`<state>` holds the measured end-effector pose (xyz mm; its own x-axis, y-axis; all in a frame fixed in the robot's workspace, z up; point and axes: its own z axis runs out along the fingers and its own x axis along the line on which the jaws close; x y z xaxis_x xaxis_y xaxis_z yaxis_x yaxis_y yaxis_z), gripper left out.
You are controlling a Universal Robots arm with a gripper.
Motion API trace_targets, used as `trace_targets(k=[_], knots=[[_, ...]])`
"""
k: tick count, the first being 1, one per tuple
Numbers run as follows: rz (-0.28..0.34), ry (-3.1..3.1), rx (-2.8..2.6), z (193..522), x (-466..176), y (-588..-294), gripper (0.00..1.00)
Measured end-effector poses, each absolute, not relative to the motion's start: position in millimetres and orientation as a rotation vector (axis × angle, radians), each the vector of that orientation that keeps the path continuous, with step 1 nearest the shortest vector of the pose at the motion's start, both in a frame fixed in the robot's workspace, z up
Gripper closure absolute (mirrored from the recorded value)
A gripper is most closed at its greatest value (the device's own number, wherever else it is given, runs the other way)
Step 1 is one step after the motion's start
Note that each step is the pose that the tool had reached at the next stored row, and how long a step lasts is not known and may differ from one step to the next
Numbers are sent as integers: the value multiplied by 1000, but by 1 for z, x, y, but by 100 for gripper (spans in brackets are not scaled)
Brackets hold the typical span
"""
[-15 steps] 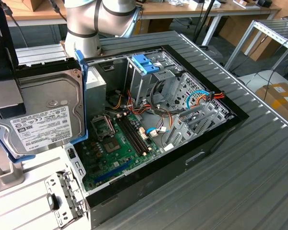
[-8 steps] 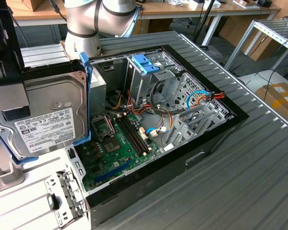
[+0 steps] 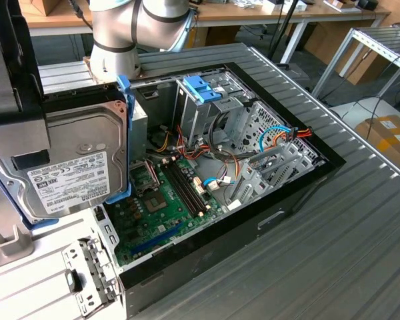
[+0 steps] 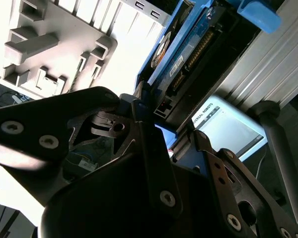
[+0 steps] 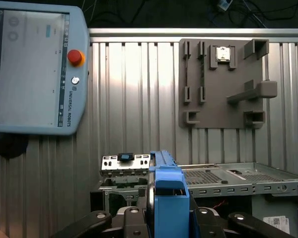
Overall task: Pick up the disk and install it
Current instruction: 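Pick up the disk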
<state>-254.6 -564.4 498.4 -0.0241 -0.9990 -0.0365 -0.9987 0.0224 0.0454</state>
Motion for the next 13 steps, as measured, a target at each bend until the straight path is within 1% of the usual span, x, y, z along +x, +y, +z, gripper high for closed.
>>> trace_targets(k=[13], knots=[[-91, -2242, 2191, 498, -248, -570, 63]])
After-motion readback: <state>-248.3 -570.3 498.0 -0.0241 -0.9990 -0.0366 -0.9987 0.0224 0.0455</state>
